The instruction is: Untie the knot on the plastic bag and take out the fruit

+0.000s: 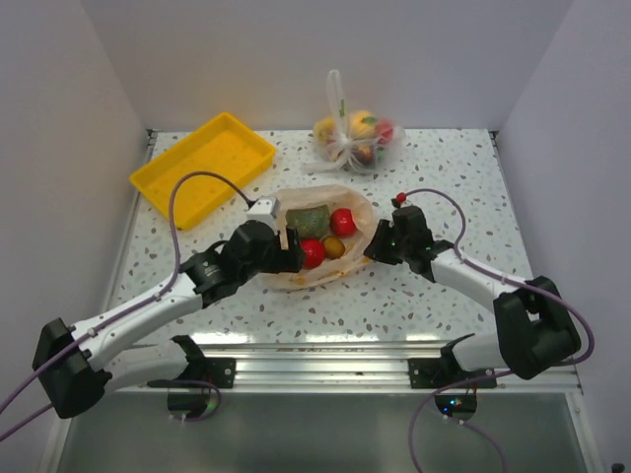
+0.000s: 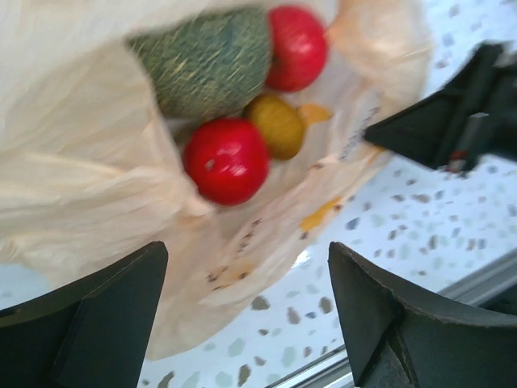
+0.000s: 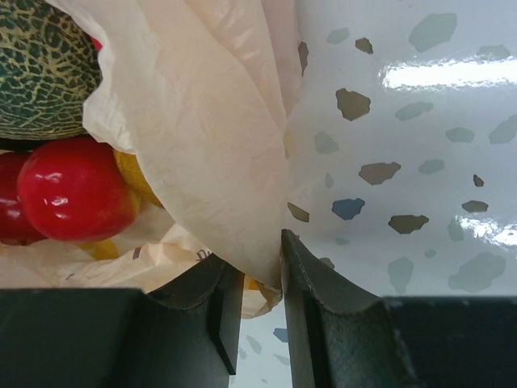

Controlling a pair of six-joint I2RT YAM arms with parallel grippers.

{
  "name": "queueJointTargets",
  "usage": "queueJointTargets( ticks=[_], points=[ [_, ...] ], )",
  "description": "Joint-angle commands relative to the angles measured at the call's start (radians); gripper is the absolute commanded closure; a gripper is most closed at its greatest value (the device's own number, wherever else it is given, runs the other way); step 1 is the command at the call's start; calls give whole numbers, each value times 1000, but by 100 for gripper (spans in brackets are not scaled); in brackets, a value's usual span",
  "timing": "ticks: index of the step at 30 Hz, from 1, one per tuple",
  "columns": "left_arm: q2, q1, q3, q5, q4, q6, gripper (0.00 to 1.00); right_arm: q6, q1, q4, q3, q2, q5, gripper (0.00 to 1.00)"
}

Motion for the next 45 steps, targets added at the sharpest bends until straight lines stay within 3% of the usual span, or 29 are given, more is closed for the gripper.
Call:
queueJointTargets(
  ticks=[1,8,16,27,45],
  points=[
    [-29,-27,128,34,74,49,13,-4,-2,68,-20,-19,8,72],
    [132,-34,272,80,100,83,12,12,-2,126,-57,-11,-3,84],
    [400,-38,360,-101,25,112,12,35,-2,171,-100,-30,5,100],
    [537,-40,352,-199,24,103,13,33,-2,226,-124,4,-12,100],
    [704,-54,378,-103,36,79,11,35,-2,238,-127,12,-21,100]
  ],
)
